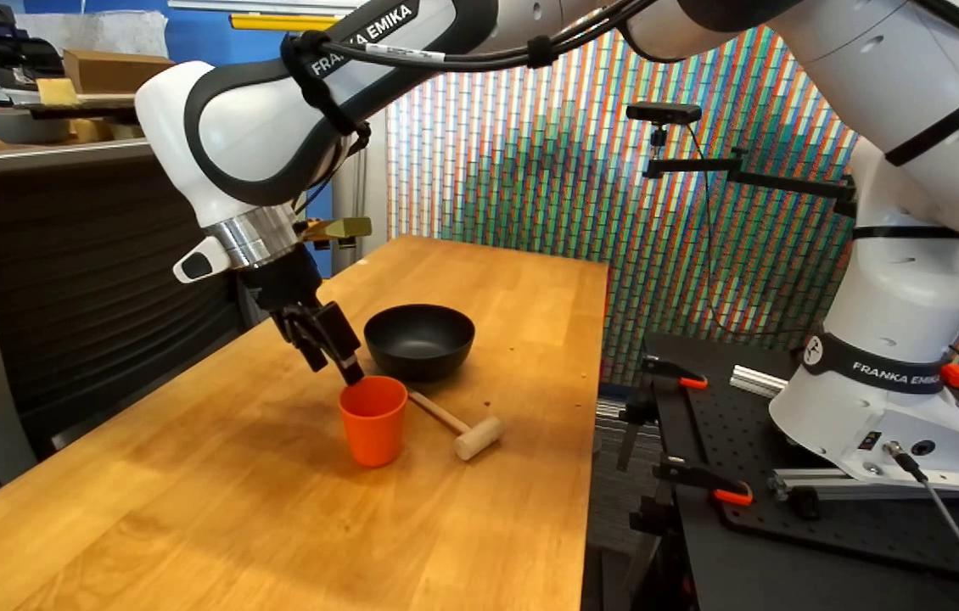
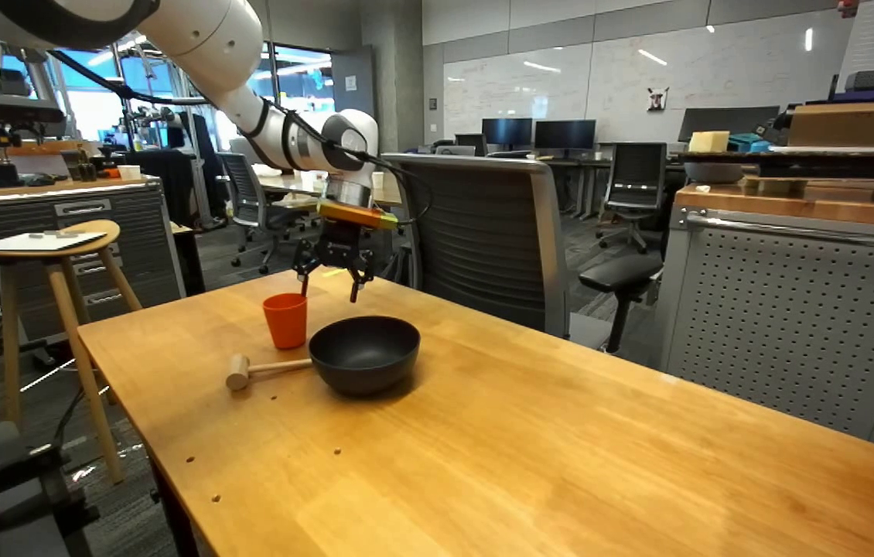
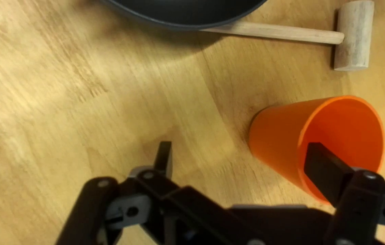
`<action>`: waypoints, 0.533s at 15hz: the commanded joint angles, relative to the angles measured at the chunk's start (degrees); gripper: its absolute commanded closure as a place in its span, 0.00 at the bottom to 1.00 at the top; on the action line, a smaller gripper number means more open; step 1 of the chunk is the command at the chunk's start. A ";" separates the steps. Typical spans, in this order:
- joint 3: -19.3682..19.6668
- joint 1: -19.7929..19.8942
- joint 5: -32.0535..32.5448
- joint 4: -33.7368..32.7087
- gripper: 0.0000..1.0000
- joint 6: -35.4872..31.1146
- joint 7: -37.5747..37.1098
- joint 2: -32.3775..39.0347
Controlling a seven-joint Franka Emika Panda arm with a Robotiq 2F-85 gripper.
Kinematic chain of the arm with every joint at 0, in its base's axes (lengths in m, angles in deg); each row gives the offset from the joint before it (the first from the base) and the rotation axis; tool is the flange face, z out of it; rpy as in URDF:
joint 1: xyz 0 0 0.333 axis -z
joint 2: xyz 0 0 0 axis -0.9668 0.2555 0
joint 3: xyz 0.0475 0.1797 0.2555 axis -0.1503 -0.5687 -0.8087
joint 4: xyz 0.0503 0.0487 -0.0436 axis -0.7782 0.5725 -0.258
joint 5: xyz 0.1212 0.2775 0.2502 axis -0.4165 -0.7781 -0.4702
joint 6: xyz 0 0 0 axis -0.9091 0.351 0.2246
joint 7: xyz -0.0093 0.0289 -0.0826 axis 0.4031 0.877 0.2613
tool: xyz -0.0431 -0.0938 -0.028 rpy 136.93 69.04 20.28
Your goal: Put the cup in the bowl
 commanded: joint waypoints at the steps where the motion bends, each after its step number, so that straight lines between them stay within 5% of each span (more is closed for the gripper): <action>1: 0.21 0.20 0.99 7.51 0.00 -1.35 -1.24 -5.39; 8: -0.26 0.48 0.96 14.74 0.00 -5.31 -1.71 -9.23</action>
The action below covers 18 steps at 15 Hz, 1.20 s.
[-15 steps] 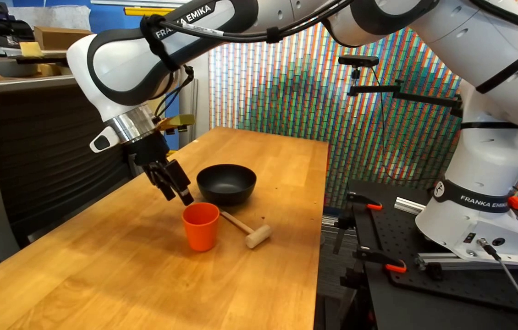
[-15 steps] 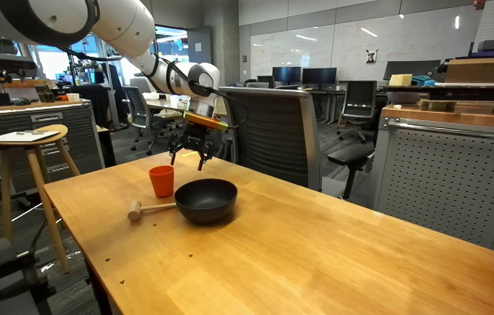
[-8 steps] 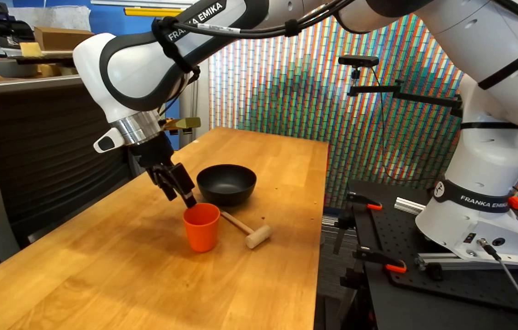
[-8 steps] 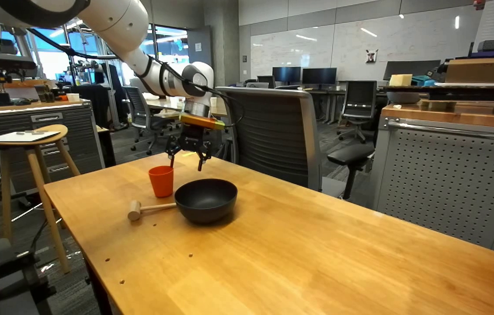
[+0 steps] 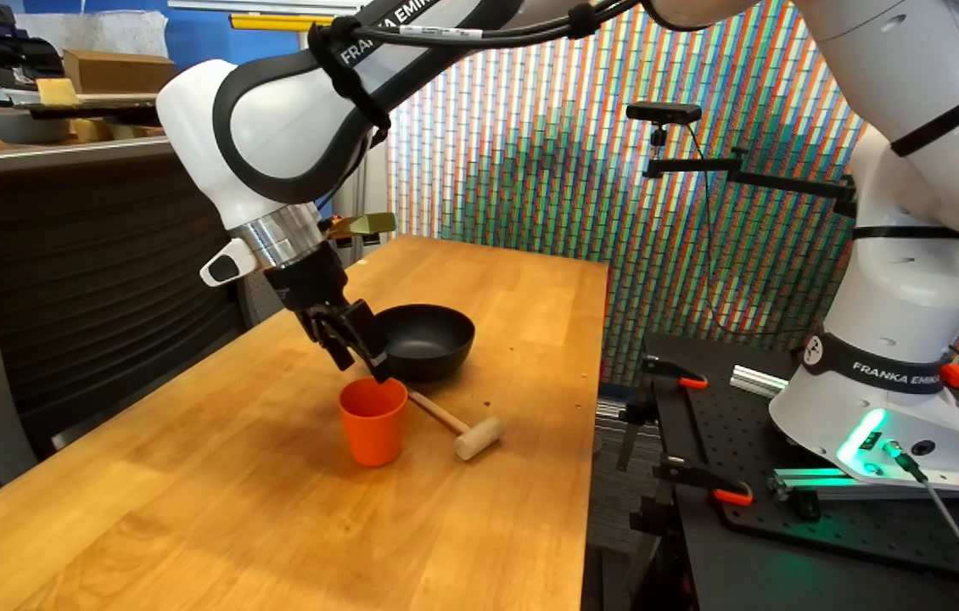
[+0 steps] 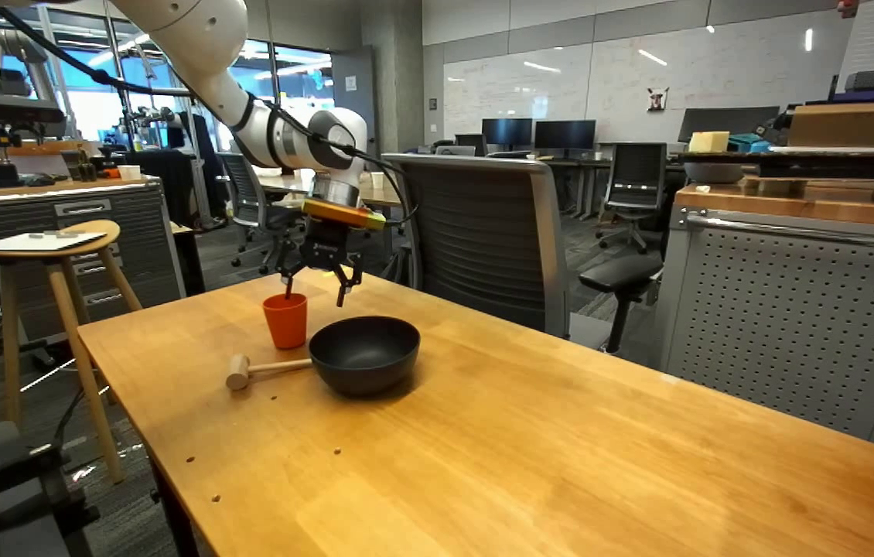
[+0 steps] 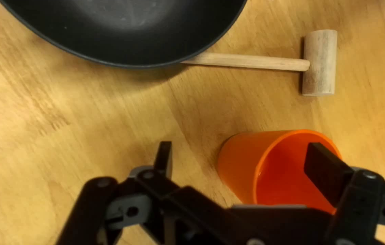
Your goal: Put the cup in the bowl
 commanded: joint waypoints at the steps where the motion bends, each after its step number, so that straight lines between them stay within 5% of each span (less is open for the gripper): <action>1: -0.27 0.39 1.01 6.44 0.00 -5.70 -0.85 -3.89; 3: -0.44 0.72 0.62 7.41 0.00 -8.93 -0.60 -3.83; 4: -0.44 0.72 0.65 7.77 0.25 -10.02 -0.55 -3.89; 6: -0.45 0.92 0.56 8.65 0.34 -11.65 -0.35 -4.05; 14: -1.24 2.46 -0.75 10.10 0.96 -10.43 1.35 -5.21; 18: -1.98 3.17 -1.94 10.54 0.98 -8.54 3.25 -6.36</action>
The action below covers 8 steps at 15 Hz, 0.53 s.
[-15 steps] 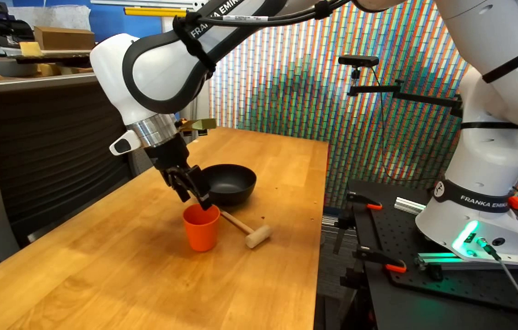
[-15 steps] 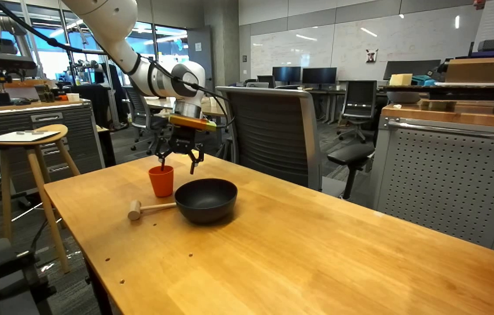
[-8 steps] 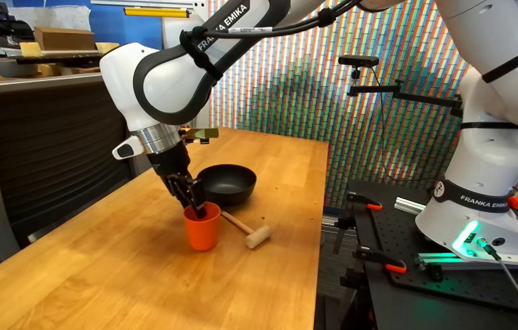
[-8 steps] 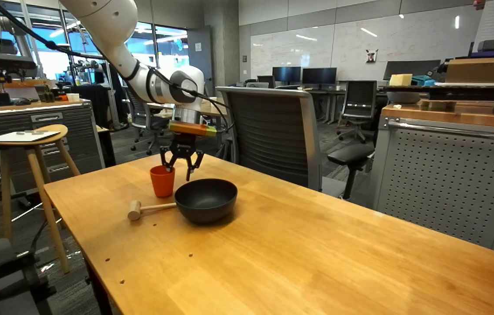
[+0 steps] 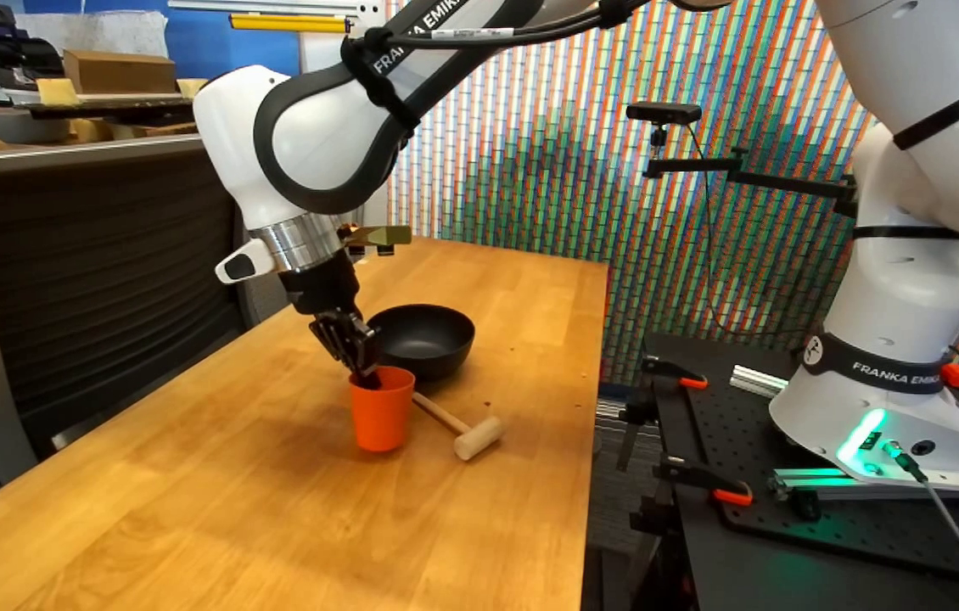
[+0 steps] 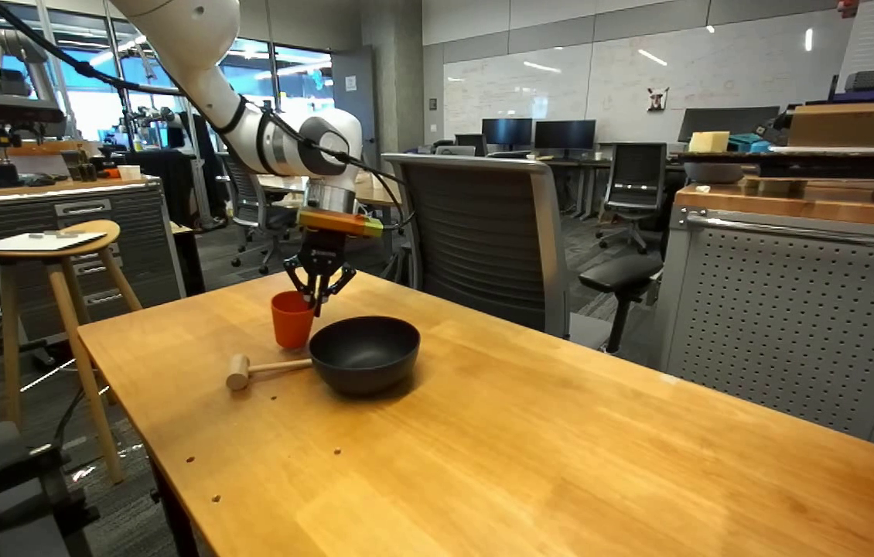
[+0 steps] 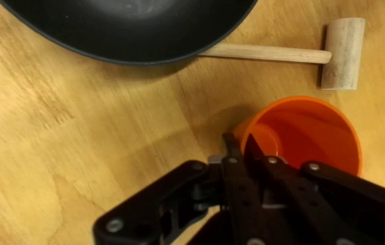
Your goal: Put the cup in the bowl
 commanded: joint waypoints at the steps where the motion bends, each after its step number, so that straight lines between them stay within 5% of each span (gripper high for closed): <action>1: -1.48 1.75 -1.53 2.43 0.99 1.47 2.93 -2.76; 8: 1.85 2.86 -0.42 1.94 0.98 0.72 -2.91 -6.47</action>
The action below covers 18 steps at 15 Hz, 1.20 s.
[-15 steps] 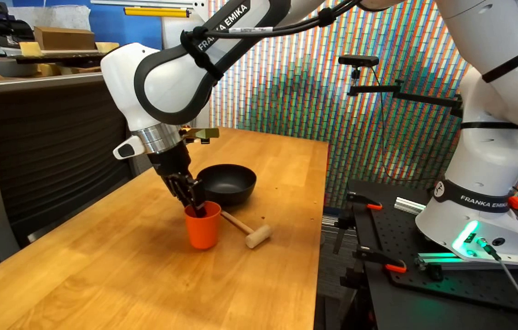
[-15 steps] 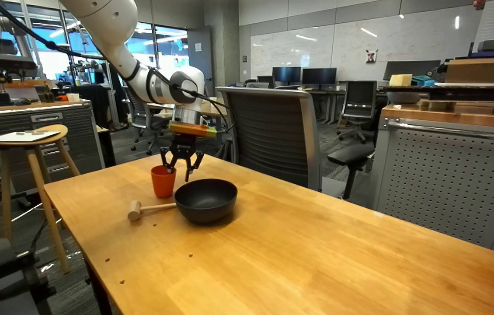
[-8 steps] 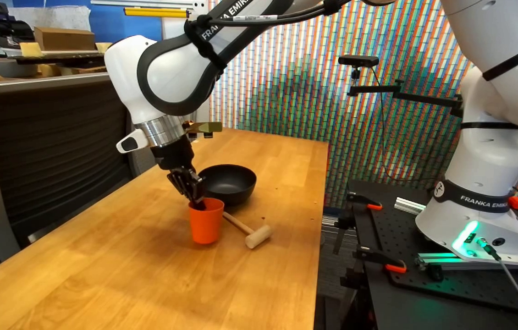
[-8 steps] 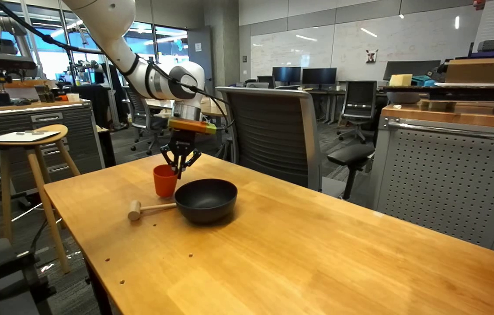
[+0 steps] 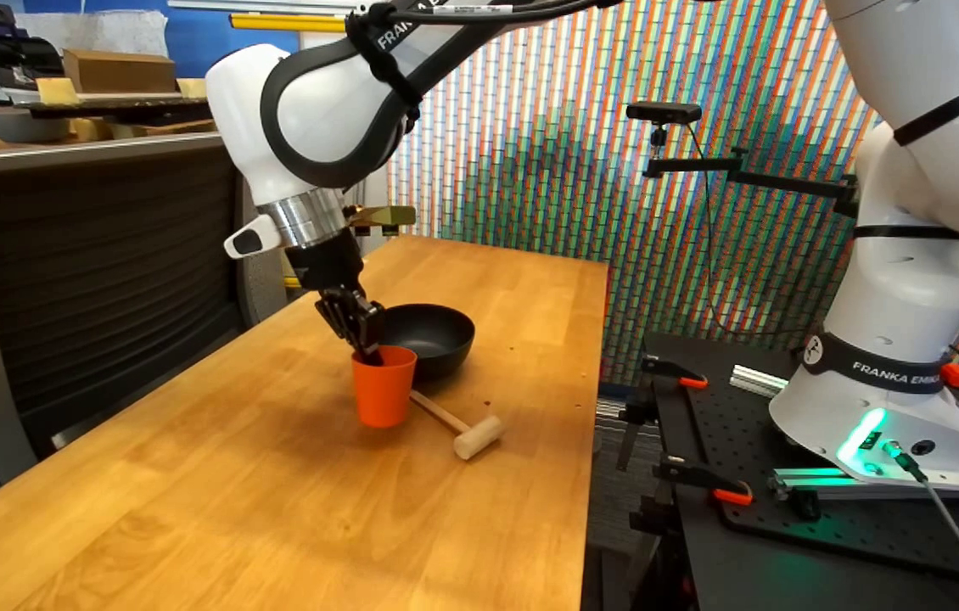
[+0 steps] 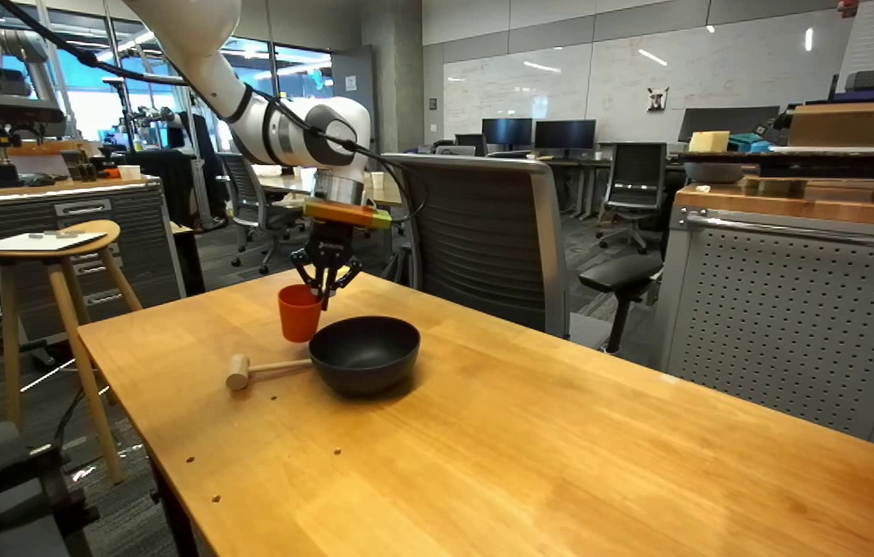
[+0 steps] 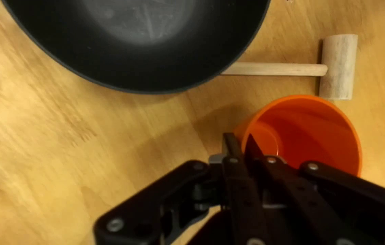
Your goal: Put the cup in the bowl
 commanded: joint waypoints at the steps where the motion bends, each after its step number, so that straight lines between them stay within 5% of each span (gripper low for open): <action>1: 2.20 1.30 0.54 1.39 0.98 -0.42 -4.01 -5.29; 12: 8.15 4.59 1.97 0.63 0.98 1.23 -15.12 -7.22; 18: 7.74 7.52 0.53 -0.76 0.98 3.58 -14.63 -2.89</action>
